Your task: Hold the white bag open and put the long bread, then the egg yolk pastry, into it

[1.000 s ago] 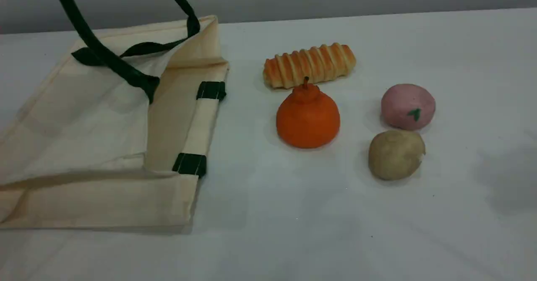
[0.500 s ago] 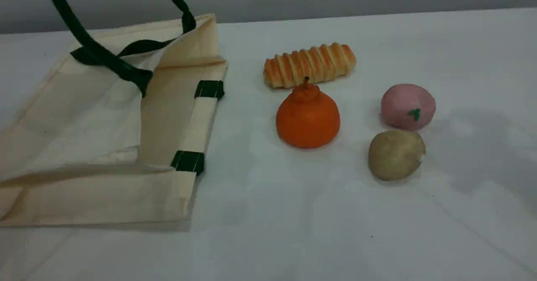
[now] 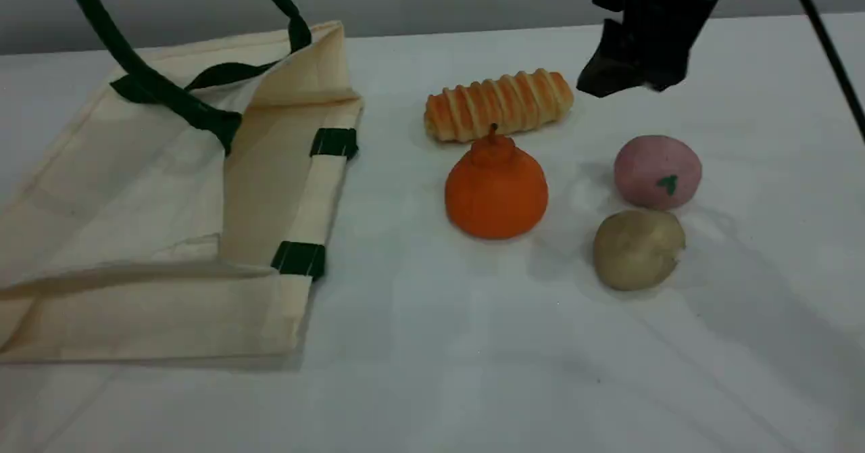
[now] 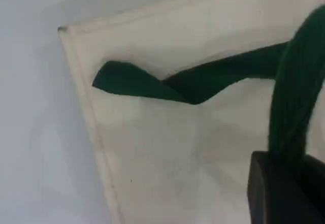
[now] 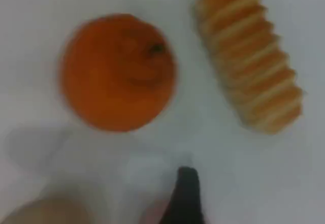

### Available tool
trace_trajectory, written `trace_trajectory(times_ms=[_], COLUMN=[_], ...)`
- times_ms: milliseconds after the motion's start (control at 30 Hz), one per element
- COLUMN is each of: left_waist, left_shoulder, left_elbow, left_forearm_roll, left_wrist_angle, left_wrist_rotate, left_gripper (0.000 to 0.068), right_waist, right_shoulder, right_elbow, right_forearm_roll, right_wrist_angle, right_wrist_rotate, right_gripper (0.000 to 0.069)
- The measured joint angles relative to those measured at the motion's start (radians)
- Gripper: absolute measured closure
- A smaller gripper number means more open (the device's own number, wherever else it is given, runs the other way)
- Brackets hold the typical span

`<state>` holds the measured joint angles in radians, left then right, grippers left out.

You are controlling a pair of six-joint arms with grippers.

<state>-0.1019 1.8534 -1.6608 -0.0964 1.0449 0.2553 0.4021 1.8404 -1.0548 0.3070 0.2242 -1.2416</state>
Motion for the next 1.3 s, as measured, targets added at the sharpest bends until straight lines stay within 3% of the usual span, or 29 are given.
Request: trace_trajectory(times_ms=[267,700,1133,1300], left_waist=[0.000,0.000,-0.001,-0.001], left_shoulder=[0.000,0.000,0.000,0.000], left_elbow=[0.000,0.000,0.000,0.001], left_forearm_roll=[0.000,-0.001,-0.001,-0.001], left_wrist_angle=[0.004,0.013,0.020,0.024], left_wrist_rotate=[-0.001,-0.001,-0.004,-0.003], left_gripper=[0.0588,0.0589,0.0589,0.0589], right_waist=[0.000,0.008,0.039,0.038], right_shoulder=[0.112,0.305,0.414,0.455], right_elbow=[-0.045,-0.266,-0.287,-0.335], right_forearm_roll=[0.003,0.001,-0.032,-0.024], right_wrist_angle=[-0.244,-0.245,-0.310,-0.388], right_wrist_rotate=[0.002,-0.047,-0.327,-0.327], right_gripper=[0.0104,0.0104,0.0104,0.0104])
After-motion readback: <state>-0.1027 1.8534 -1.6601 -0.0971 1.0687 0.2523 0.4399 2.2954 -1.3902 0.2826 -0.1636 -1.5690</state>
